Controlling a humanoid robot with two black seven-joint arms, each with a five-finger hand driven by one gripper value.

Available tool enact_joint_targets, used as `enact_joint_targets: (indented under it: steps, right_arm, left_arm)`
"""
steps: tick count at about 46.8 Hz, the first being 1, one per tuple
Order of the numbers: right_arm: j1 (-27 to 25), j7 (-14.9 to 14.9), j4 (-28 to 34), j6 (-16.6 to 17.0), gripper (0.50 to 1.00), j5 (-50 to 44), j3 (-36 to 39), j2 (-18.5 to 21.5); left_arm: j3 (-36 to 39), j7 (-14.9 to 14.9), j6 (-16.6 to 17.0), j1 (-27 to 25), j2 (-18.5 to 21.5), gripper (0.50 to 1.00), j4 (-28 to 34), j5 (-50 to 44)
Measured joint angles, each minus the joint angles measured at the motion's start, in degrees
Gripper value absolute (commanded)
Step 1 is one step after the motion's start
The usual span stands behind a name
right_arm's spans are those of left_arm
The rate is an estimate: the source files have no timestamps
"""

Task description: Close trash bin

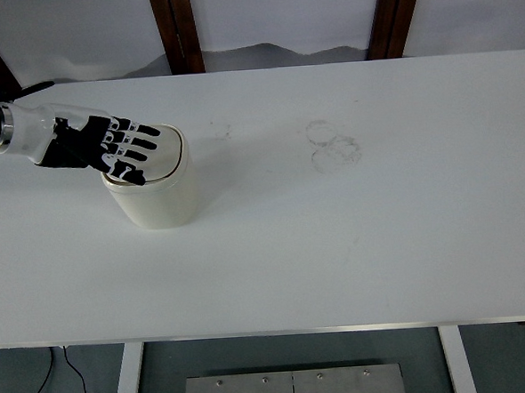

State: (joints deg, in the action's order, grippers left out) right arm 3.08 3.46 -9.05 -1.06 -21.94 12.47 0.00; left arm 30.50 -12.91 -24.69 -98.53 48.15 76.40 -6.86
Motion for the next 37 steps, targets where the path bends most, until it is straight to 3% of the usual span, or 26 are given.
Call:
enact_joint_targets:
  steps: [37]
  right_arm:
    - [0.00,-0.02,0.02,0.00,0.995,-0.03,0.00,0.00]
  left_arm:
    - [-0.01,-0.01,0.17,0.89,0.46,1.000,0.01,0.01]
